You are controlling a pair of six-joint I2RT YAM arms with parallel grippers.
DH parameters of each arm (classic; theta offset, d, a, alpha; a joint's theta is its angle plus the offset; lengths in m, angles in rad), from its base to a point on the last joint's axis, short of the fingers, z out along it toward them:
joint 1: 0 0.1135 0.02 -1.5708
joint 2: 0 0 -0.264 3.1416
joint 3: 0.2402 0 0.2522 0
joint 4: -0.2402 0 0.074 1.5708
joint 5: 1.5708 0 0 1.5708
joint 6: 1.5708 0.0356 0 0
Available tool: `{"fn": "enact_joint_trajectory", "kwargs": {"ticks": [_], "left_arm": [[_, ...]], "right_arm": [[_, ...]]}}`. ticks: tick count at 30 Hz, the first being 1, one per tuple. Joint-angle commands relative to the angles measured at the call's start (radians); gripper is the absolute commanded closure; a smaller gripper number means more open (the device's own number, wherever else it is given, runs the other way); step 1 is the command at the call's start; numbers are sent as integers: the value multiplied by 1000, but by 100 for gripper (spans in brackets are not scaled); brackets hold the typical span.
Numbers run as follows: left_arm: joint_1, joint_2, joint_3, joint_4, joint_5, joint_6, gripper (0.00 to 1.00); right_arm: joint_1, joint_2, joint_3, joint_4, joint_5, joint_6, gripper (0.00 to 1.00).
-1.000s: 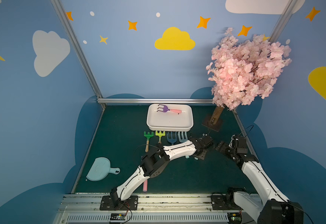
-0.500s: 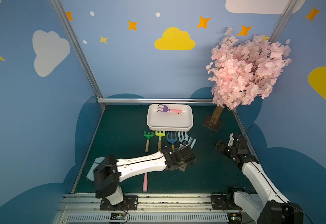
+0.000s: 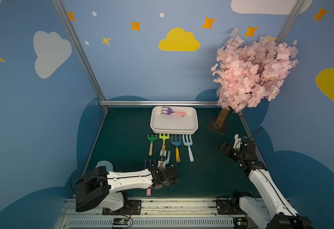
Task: Take the hand rake out of the storage box
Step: Place the rake at the center of the board.
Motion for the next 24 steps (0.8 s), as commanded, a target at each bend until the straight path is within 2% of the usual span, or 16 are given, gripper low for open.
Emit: {"fn": "enact_joint_trajectory", "kwargs": {"ticks": [1,6,11,16,24], "left_arm": [[8,29,15,27,-4,-56,88],[15,48,-2,30,14,-89,85],[19,67,2,28,33,-86,80],[14,50,5,-10,56,-88,85],[3,-4,5,-70,63,-87,85]], "right_arm": [[7,-36,-16,23,-12,-16,8],[18,-35,-18,18,-4,-26,8],[87,14,10,17,13,-41,8],[157,73,42,16,55,-45,8],[183,113,51,30,64,-49,8]]}}
